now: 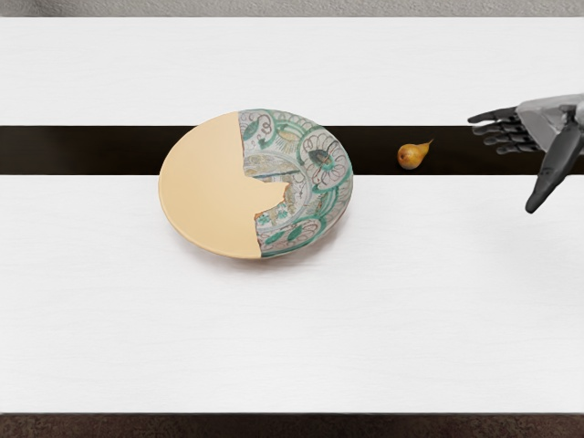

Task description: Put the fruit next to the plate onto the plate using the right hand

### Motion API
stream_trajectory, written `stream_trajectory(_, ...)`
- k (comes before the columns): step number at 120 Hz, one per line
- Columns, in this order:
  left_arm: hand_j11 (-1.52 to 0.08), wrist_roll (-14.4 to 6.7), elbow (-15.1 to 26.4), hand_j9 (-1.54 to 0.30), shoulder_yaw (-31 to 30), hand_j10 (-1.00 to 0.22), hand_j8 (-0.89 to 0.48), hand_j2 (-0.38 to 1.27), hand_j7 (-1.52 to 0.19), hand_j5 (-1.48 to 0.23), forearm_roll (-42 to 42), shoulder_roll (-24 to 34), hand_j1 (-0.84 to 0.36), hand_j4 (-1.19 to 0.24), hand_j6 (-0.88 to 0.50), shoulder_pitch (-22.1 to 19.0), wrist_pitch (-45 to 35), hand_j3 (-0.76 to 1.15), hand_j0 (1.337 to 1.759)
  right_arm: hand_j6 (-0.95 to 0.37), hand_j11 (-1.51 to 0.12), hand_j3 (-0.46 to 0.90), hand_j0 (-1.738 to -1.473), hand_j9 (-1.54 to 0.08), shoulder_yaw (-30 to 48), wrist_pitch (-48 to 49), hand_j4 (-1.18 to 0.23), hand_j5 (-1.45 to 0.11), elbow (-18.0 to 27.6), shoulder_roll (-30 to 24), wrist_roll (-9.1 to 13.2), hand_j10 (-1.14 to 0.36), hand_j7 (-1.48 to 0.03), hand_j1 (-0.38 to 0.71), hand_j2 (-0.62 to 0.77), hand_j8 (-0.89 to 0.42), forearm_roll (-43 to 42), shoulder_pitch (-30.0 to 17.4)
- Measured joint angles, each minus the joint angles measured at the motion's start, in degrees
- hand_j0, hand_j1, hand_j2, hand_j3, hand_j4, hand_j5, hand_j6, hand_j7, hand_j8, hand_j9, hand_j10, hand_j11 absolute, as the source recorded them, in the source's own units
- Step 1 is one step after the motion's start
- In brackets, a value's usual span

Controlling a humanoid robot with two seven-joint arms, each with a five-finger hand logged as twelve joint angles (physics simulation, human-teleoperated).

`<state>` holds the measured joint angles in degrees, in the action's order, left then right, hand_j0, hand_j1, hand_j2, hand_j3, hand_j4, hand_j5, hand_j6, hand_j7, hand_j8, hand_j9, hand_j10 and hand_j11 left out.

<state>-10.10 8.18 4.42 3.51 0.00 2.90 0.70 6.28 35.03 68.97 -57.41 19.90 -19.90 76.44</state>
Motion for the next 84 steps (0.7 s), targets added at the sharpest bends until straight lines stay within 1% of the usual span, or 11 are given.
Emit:
stream_trajectory(14,-0.02,0.0,0.0,-0.02,0.0,-0.02,-0.02,0.00,-0.02,-0.02,0.0,0.0,0.33,-0.02,-0.02,0.0,0.0,0.00,1.658,-0.01,0.00,0.00,-1.658,0.00,0.5,0.0,0.00,0.00,-0.1,0.6,0.0,0.00,0.00,-0.35,0.00,0.00,0.0,-0.3)
stream_trajectory(24,-0.02,0.0,0.0,-0.02,0.0,-0.02,-0.02,0.00,-0.02,-0.02,0.0,0.0,0.33,-0.02,-0.02,0.0,0.0,0.00,1.658,-0.01,0.00,0.00,-1.658,0.00,1.1,0.0,0.00,0.00,0.0,2.0,0.1,0.00,0.00,-0.35,0.00,0.00,-0.1,-0.3)
stream_trajectory(27,-0.02,0.0,0.0,-0.02,0.0,-0.02,-0.02,0.00,-0.02,-0.02,0.0,0.0,0.33,-0.02,-0.02,0.0,0.0,0.00,1.658,-0.01,0.00,0.00,-1.658,0.00,1.3,0.0,0.00,0.00,0.1,2.5,0.9,0.00,0.00,-0.35,0.00,0.00,-0.1,-0.3)
stream_trajectory(31,-0.02,0.0,0.0,-0.02,0.0,-0.02,-0.02,0.00,-0.02,-0.02,0.0,0.0,0.33,-0.02,-0.02,0.0,0.0,0.00,1.658,-0.01,0.00,0.00,-1.658,0.00,1.4,0.0,0.00,0.00,0.1,3.0,3.0,0.00,0.00,-0.35,0.00,0.00,-0.2,0.1)
stream_trajectory(36,-0.02,0.0,0.0,-0.02,0.0,-0.02,-0.02,0.00,-0.02,-0.02,0.0,0.0,0.33,-0.02,-0.02,0.0,0.0,0.00,1.658,-0.01,0.00,0.00,-1.658,0.00,1.6,0.0,0.00,0.00,0.1,3.7,6.8,0.00,0.00,-0.35,0.00,0.00,-1.3,1.3)
stream_trajectory(40,-0.02,0.0,0.0,-0.02,0.0,-0.02,-0.02,0.00,-0.02,-0.02,0.0,0.0,0.33,-0.02,-0.02,0.0,0.0,0.00,1.658,-0.01,0.00,0.00,-1.658,0.00,1.7,0.0,0.00,0.00,0.1,4.4,9.1,0.00,0.00,-0.35,0.00,0.00,-3.6,2.8)
stream_trajectory(48,-0.02,0.0,0.0,-0.02,0.0,-0.02,-0.02,0.00,-0.02,-0.02,0.0,0.0,0.33,-0.02,-0.02,0.0,0.0,0.00,1.658,-0.01,0.00,0.00,-1.658,0.00,1.8,0.0,0.00,0.00,0.1,6.2,11.9,0.00,0.00,-0.35,0.00,0.00,-7.8,5.3)
stream_trajectory(54,-0.02,0.0,0.0,-0.02,0.0,-0.02,-0.02,0.00,-0.02,-0.02,0.0,0.0,0.33,-0.02,-0.02,0.0,0.0,0.00,1.658,-0.01,0.00,0.00,-1.658,0.00,1.8,0.0,0.00,0.00,-0.1,8.1,13.1,0.00,0.00,-0.35,0.00,0.00,-11.6,6.8)
stream_trajectory(62,-0.02,0.0,0.0,-0.02,0.0,-0.02,-0.02,0.00,-0.02,-0.02,0.0,0.0,0.33,-0.02,-0.02,0.0,0.0,0.00,1.658,-0.01,0.00,0.00,-1.658,0.00,1.8,0.0,0.00,0.00,-0.1,11.8,14.1,0.00,0.00,-0.35,0.00,0.00,-18.1,8.2)
stream_trajectory(76,-0.02,0.0,0.0,-0.02,0.0,-0.02,-0.02,0.00,-0.02,-0.02,0.0,0.0,0.33,-0.02,-0.02,0.0,0.0,0.00,1.658,-0.01,0.00,0.00,-1.658,0.00,1.8,-3.9,0.00,0.00,-0.1,17.3,14.8,0.00,0.00,-0.35,0.00,0.00,-26.0,9.1)
stream_trajectory(84,-0.02,0.0,0.0,-0.02,0.0,-0.02,-0.02,0.00,-0.02,-0.02,0.0,0.0,0.33,-0.02,-0.02,0.0,0.0,0.00,1.658,-0.01,0.00,0.00,-1.658,0.00,1.9,-6.3,0.00,0.00,-0.2,19.9,14.9,0.00,0.00,-0.35,0.00,0.00,-28.9,9.0)
